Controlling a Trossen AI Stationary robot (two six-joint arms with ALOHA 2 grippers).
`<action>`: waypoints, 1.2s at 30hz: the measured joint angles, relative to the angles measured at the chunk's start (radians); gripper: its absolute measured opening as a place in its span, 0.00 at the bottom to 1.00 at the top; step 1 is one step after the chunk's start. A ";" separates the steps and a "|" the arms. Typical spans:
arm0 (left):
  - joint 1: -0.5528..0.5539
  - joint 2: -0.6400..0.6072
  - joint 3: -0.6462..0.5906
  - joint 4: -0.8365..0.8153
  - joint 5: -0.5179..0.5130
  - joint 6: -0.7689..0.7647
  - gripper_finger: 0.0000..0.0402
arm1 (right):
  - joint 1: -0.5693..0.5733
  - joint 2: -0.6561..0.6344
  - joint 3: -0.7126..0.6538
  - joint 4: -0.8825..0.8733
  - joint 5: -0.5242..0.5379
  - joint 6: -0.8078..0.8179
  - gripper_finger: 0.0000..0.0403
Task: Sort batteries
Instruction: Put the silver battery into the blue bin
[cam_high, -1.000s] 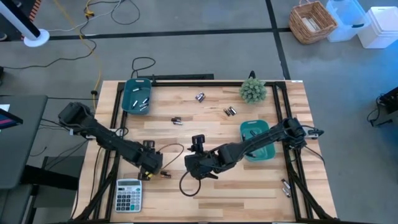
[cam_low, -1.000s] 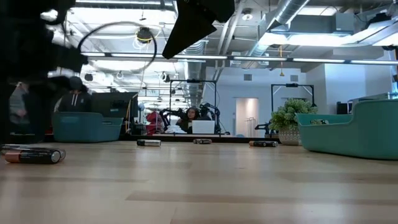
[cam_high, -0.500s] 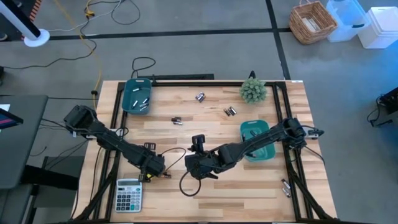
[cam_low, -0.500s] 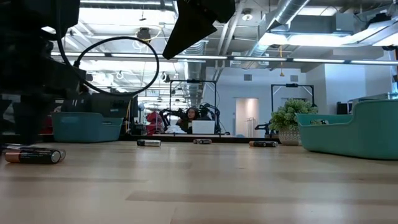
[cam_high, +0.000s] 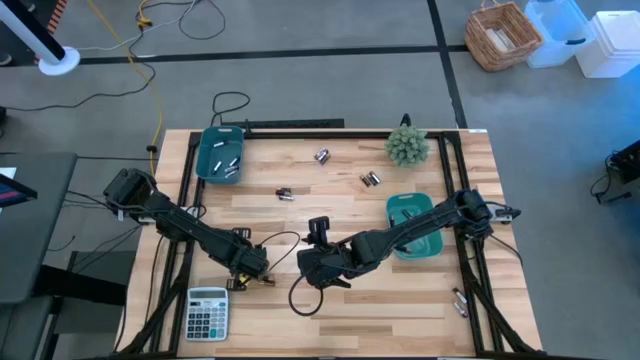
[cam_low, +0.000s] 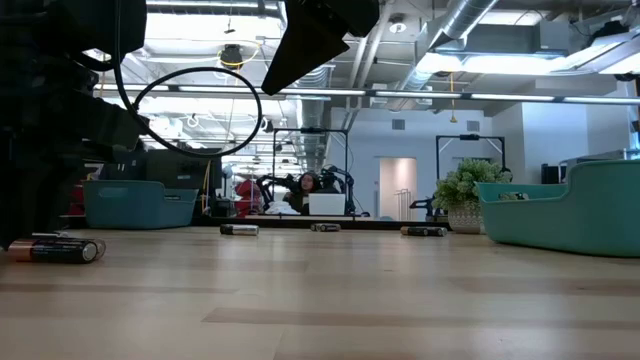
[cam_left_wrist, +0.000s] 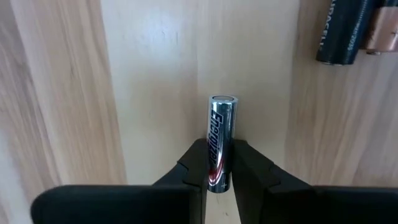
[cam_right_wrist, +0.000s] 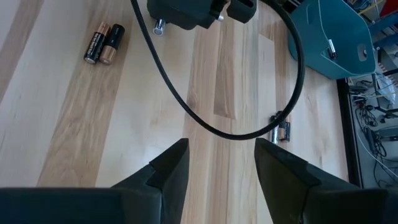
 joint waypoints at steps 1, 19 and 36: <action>0.000 0.000 0.000 0.001 -0.002 0.001 0.10 | 0.000 0.000 0.000 0.000 0.000 0.000 0.49; 0.064 -0.100 0.045 -0.098 -0.138 -0.035 0.10 | 0.000 0.000 0.000 0.019 0.001 -0.061 0.45; 0.353 -0.300 0.047 -0.181 -0.366 -0.085 0.10 | -0.005 -0.007 0.000 0.000 0.002 -0.074 0.45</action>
